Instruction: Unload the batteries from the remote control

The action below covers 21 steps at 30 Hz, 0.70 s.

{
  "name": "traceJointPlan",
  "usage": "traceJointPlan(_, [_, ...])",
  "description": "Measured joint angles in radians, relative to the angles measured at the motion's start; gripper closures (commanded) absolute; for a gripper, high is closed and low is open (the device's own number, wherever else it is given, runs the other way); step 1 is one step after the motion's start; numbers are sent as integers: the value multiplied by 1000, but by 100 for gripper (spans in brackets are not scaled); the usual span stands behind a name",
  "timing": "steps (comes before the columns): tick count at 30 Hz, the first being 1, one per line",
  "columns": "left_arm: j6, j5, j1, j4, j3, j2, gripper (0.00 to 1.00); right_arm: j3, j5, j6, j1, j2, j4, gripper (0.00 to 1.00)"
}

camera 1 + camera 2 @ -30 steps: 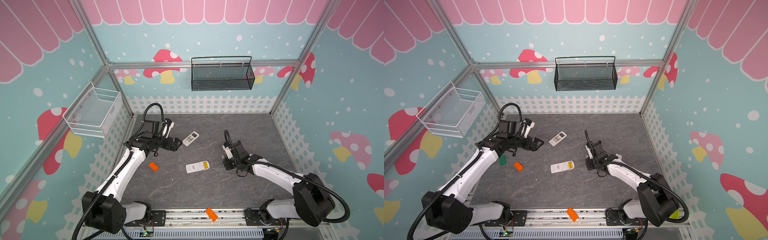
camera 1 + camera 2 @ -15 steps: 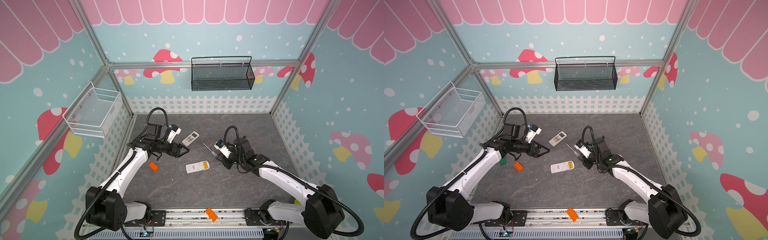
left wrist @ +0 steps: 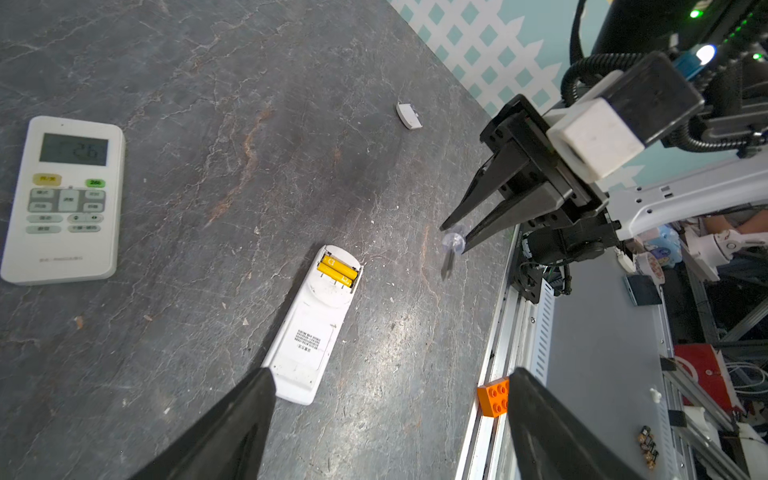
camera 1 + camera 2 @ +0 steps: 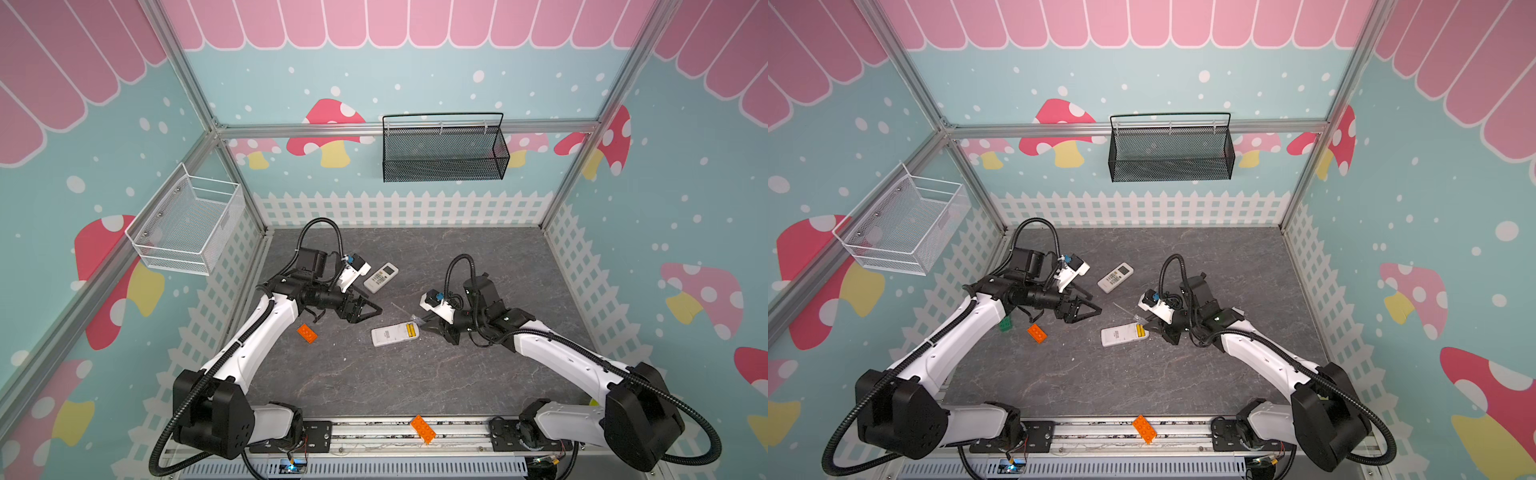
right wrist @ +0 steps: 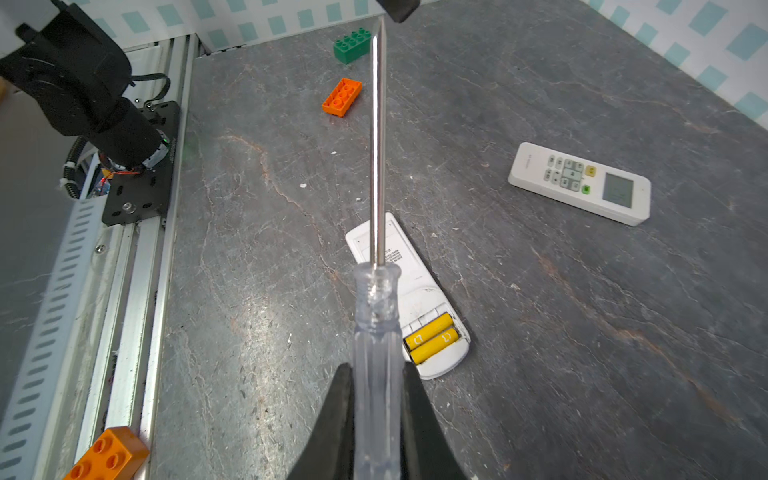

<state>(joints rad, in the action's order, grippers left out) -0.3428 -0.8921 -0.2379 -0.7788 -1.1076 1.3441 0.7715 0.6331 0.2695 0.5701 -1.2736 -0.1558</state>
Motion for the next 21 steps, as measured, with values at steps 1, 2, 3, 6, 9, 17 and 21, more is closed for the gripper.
traceJointPlan(1, [-18,0,-8,-7,-3,4,15,-2,7,1,4,-5,1,97])
traceJointPlan(2, [-39,0,-21,-18,-5,9,16,-4,13,3,9,-10,3,97])
traceJointPlan(3, [-60,-1,-36,-29,-6,13,17,-5,16,3,15,-17,6,97])
traceJointPlan(6, [-94,-4,-71,-60,-8,26,22,-5,20,2,29,-39,16,96])
traceJointPlan(9, [-120,-6,-93,-73,-10,35,27,-5,26,-1,44,-53,33,96])
traceJointPlan(17, [-145,-5,-132,-84,-10,42,55,-5,27,-15,72,-71,63,96])
traceJointPlan(21, [-139,2,-134,-80,-10,44,71,-3,27,-15,80,-85,65,96])
